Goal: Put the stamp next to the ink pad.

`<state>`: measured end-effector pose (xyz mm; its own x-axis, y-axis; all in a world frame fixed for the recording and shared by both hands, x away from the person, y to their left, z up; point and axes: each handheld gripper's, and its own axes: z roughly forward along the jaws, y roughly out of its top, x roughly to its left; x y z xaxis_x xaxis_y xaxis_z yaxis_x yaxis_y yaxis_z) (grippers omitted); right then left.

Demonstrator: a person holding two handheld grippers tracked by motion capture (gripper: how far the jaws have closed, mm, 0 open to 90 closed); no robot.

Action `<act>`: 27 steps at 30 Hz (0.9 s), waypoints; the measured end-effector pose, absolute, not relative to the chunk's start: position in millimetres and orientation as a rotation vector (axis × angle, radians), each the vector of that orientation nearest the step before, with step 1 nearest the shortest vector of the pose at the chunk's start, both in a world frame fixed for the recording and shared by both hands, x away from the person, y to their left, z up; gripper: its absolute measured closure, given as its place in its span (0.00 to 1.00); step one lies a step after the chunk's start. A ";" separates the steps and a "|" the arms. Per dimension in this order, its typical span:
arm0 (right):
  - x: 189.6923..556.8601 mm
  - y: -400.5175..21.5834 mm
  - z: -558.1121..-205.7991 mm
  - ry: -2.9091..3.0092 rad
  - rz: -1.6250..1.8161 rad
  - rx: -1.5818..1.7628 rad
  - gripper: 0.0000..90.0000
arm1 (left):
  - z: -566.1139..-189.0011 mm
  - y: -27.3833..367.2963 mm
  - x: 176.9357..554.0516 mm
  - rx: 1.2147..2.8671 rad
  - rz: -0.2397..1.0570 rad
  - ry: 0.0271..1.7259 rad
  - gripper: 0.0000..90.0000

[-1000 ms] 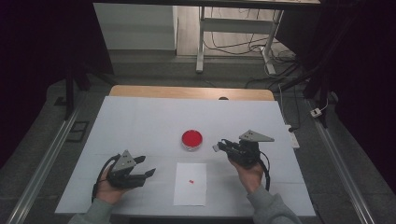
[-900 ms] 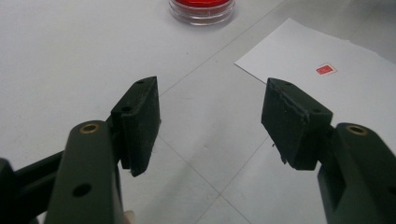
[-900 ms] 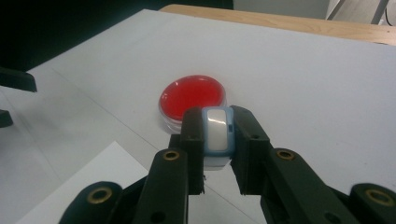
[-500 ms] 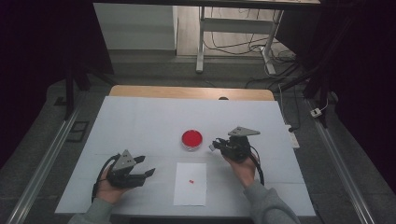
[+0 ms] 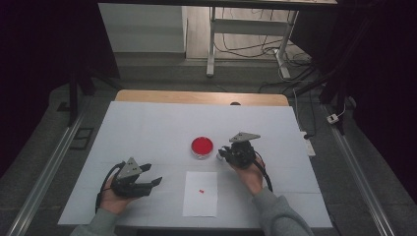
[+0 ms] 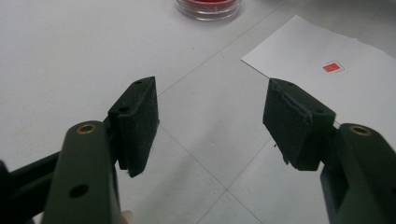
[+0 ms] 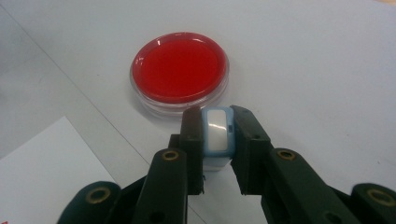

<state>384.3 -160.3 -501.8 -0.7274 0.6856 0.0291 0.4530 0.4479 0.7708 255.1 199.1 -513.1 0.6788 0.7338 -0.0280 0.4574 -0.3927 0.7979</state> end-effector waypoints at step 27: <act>376.8 -171.8 -490.8 2.331 1.284 0.930 0.53 | -513.8 203.8 254.6 2.054 0.424 0.927 0.39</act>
